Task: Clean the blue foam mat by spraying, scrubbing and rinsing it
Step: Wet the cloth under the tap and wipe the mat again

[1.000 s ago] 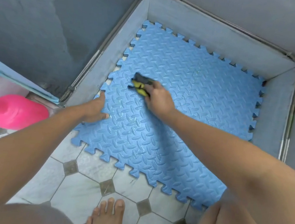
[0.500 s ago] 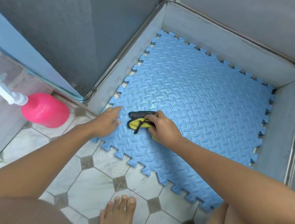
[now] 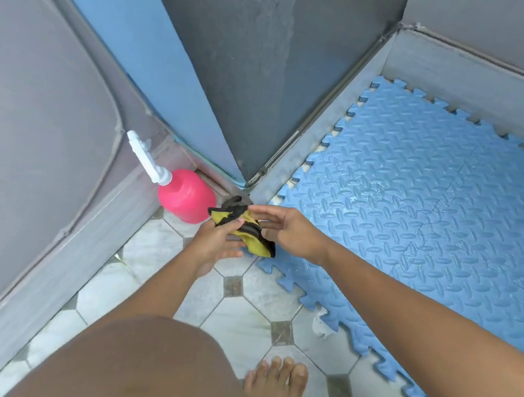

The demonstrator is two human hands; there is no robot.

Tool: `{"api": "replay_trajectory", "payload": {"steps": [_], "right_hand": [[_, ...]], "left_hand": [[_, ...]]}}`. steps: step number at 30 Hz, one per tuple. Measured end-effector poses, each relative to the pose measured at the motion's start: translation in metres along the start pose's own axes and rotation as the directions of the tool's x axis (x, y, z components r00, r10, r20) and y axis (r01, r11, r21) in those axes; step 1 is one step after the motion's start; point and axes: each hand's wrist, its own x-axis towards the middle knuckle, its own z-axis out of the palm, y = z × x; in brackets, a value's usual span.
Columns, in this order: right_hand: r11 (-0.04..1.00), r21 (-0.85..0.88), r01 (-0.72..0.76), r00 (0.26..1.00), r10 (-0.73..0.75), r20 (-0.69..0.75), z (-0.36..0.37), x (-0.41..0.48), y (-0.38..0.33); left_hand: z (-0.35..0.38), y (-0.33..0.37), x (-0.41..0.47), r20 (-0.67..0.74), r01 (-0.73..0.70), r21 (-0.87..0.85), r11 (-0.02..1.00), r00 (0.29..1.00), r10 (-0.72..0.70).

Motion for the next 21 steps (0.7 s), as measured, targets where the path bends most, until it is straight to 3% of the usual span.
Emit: {"api": "replay_trajectory", "payload": {"steps": [5,9,12,14,17,19,21], "right_hand": [[0.984,-0.115,-0.136,0.985,0.122,-0.121,-0.014,0.003,0.017],[0.972,-0.147,-0.185,0.979,0.169,-0.116,-0.026,-0.009,0.043],[0.969,-0.128,-0.212,0.970,0.193,-0.145,-0.024,-0.010,0.053],[0.966,-0.106,-0.235,0.962,0.215,-0.169,-0.023,-0.008,0.051],[0.964,-0.114,-0.242,0.961,0.221,-0.167,-0.023,-0.008,0.046],[0.956,-0.166,-0.242,0.962,0.215,-0.167,-0.020,-0.011,0.044],[0.936,-0.251,-0.246,0.961,0.202,-0.187,-0.017,-0.014,0.042]], "left_hand": [[-0.033,-0.020,-0.001,-0.284,0.143,-0.175,0.974,0.940,-0.189],[-0.071,-0.030,0.000,-0.432,0.127,-0.165,0.978,0.882,-0.188],[-0.084,-0.025,0.004,-0.538,0.195,0.133,0.972,0.838,-0.094],[-0.077,-0.018,0.001,-0.593,0.305,0.447,0.841,0.805,0.023],[-0.046,-0.007,-0.015,-0.498,0.227,0.739,0.634,0.818,0.289],[-0.020,-0.003,-0.020,-0.309,0.062,0.867,0.494,0.846,0.435],[0.005,0.004,-0.019,-0.118,-0.111,0.899,0.424,0.871,0.477]]}}
